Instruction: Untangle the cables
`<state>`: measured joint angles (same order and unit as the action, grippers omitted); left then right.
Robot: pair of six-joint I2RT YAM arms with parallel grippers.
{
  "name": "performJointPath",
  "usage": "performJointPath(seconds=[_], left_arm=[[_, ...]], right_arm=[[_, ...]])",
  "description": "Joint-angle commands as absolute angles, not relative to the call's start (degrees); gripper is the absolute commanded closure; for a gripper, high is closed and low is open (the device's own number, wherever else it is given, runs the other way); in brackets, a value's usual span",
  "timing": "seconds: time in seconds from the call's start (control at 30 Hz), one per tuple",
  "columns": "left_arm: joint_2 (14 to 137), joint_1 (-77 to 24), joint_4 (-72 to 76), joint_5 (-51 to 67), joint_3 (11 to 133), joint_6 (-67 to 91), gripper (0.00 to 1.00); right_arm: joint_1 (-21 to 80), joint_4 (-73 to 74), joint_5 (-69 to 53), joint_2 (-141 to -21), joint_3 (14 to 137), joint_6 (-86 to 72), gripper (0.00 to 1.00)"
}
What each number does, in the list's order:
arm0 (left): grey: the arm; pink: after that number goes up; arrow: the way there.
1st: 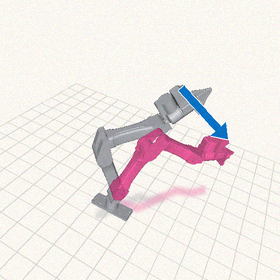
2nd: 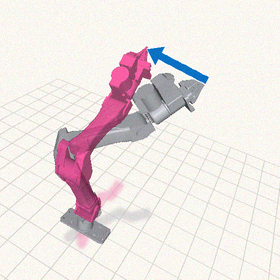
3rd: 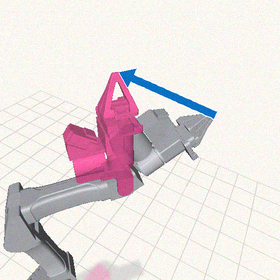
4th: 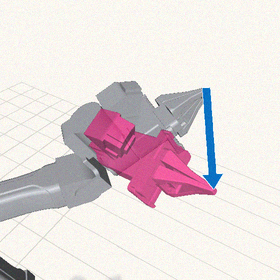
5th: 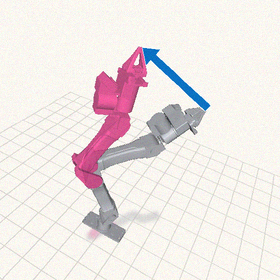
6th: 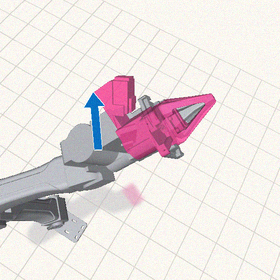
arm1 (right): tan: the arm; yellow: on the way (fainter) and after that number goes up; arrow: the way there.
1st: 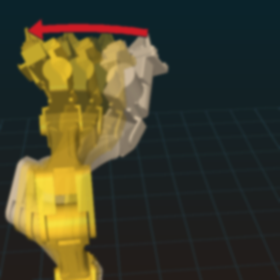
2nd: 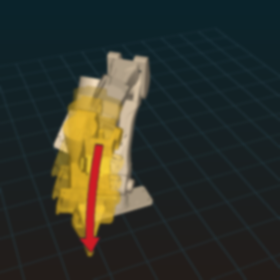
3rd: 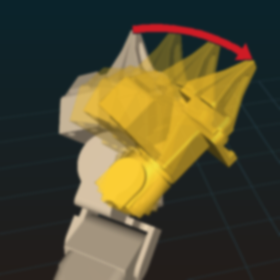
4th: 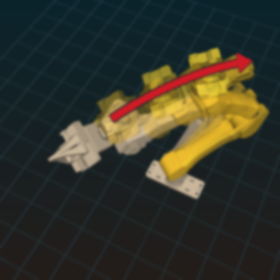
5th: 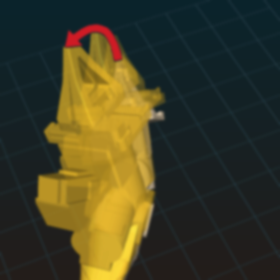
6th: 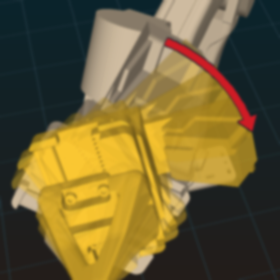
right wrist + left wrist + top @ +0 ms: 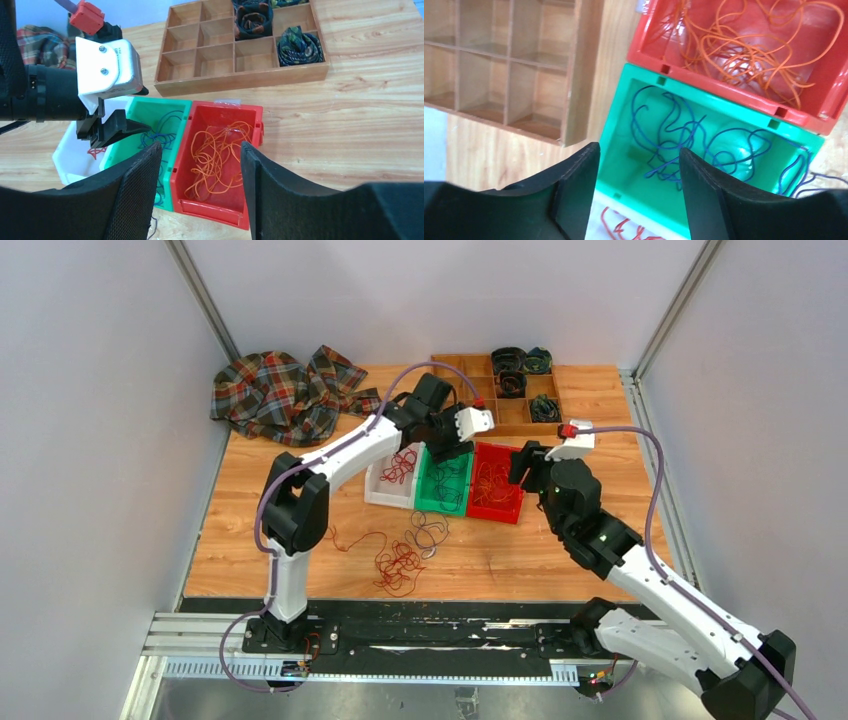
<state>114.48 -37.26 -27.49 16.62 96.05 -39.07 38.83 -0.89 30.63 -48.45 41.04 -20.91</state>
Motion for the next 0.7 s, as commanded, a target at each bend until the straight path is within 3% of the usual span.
performJointPath(seconds=[0.0,0.27,0.67], left_arm=[[112.3,-35.7,-34.6,14.7,102.2,-42.3,0.32],[106.5,-28.3,-51.0,20.2,111.0,-38.1,0.01],[86.5,-10.2,-66.1,17.3,100.0,-34.0,0.02]], right_arm=[[37.8,2.0,25.2,-49.6,44.8,-18.9,0.4],[40.7,4.3,9.4,-59.7,46.2,-17.1,0.29],[46.8,3.4,-1.6,-87.7,50.5,-30.7,0.29]])
